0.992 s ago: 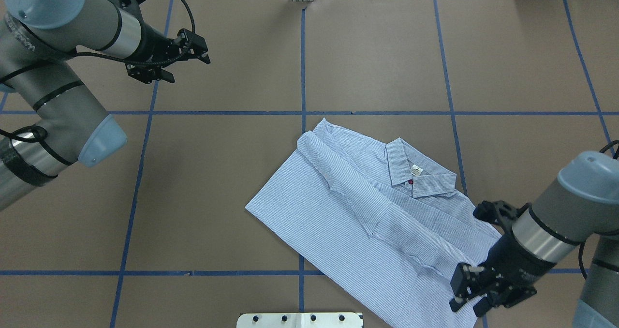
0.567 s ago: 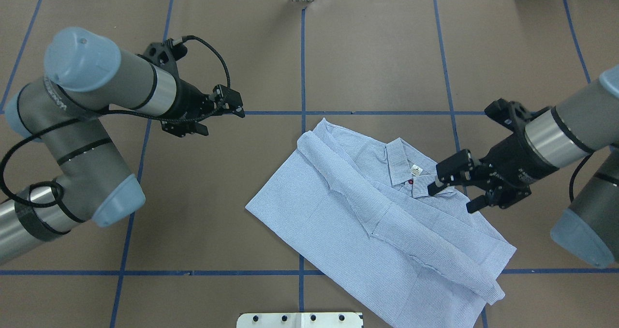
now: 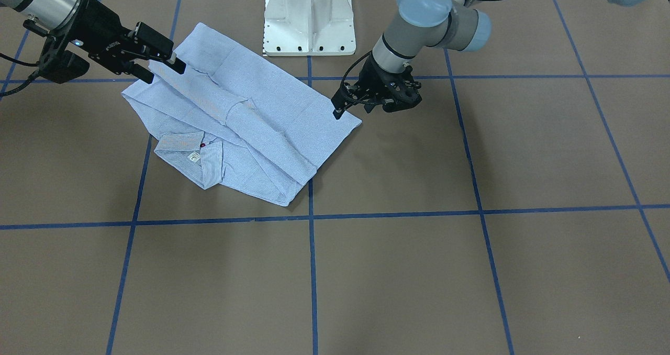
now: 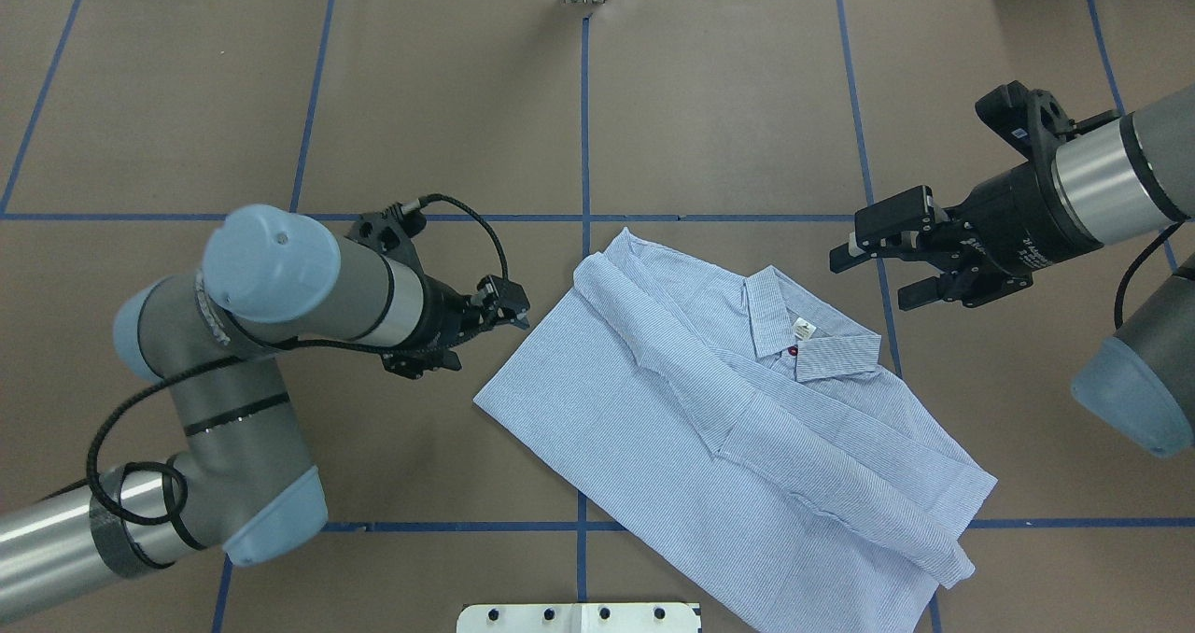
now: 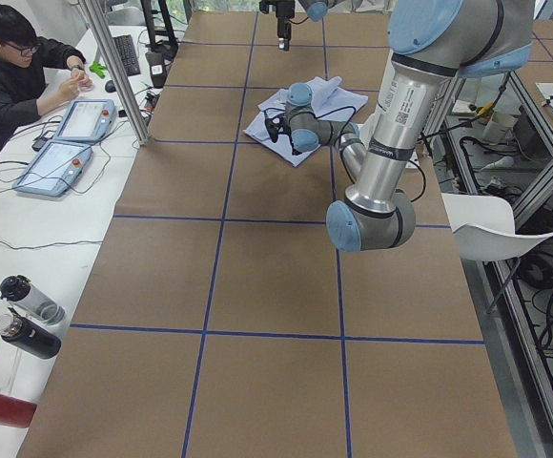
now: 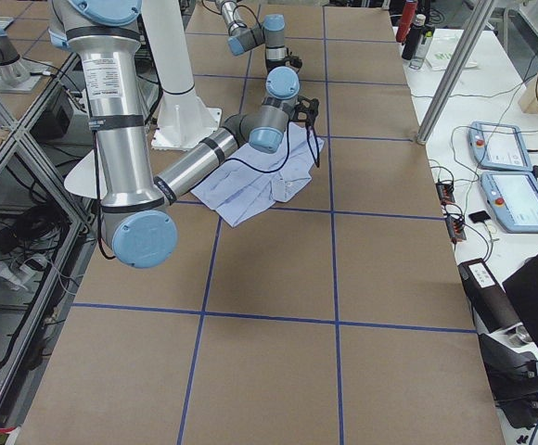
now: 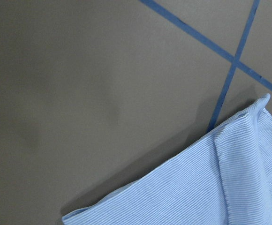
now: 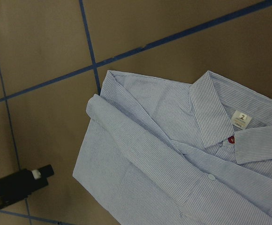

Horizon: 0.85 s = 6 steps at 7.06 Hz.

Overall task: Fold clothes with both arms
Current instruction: 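Release the shirt and raise the right gripper while the left gripper lowers beside the shirt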

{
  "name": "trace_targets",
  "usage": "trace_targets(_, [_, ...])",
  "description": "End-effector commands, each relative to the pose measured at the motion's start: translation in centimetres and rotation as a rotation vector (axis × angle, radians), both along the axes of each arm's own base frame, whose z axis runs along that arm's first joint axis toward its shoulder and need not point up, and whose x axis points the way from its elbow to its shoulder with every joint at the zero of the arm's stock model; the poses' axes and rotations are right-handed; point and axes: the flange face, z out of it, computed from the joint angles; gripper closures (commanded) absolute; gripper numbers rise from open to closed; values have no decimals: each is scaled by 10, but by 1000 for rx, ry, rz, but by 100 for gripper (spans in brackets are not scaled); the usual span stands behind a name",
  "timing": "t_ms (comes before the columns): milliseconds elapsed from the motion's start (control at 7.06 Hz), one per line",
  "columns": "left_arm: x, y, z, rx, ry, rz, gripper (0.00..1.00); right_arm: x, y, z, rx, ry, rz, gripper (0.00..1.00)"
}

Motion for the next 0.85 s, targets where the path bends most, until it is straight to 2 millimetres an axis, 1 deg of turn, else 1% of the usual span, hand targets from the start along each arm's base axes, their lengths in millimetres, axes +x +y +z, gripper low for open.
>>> trace_targets(0, [28,26,15,-24,-94,14,0,1,-3,-1,14,-2,23,0])
trace_targets(142, [36,23,21,-31,-111,8,1,1,-3,-1,14,-2,23,0])
trace_targets(709, [35,13,26,-22,-128,-26,7,1,-3,1,12,1,26,0])
